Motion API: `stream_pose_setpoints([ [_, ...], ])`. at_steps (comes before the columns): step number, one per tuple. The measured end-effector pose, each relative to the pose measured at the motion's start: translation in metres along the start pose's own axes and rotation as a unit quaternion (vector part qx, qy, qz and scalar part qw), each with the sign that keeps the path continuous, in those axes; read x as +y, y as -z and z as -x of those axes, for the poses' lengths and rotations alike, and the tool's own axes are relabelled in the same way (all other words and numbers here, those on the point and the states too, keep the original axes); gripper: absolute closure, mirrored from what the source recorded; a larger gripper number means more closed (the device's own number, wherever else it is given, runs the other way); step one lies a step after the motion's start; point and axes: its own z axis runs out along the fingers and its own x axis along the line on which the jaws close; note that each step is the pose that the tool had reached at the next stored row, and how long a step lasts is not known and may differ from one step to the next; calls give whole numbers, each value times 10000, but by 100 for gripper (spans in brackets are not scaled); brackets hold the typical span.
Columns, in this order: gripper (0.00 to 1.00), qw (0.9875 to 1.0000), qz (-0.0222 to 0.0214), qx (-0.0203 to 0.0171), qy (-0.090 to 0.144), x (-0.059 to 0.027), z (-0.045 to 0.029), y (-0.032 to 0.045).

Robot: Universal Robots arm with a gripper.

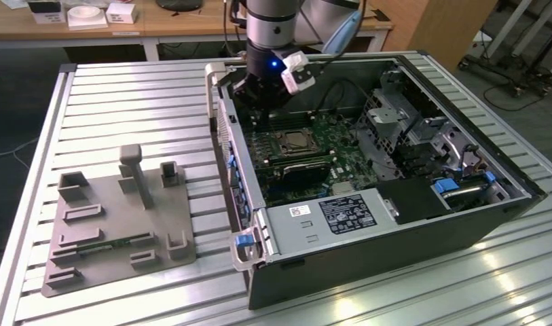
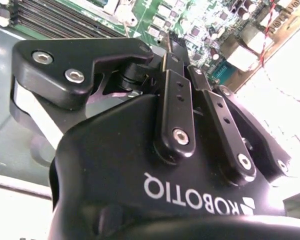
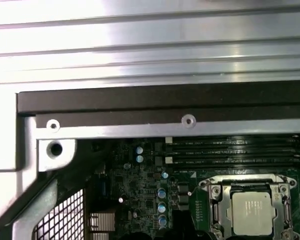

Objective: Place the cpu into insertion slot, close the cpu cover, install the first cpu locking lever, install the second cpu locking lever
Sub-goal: 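Install the first cpu locking lever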

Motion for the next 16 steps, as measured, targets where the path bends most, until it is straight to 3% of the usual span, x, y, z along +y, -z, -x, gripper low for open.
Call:
stream_pose_setpoints([
  [10,90,10000,-7,0,69,106,-17,-1],
  [16,90,9999,-6,2,101,119,-15,-1],
])
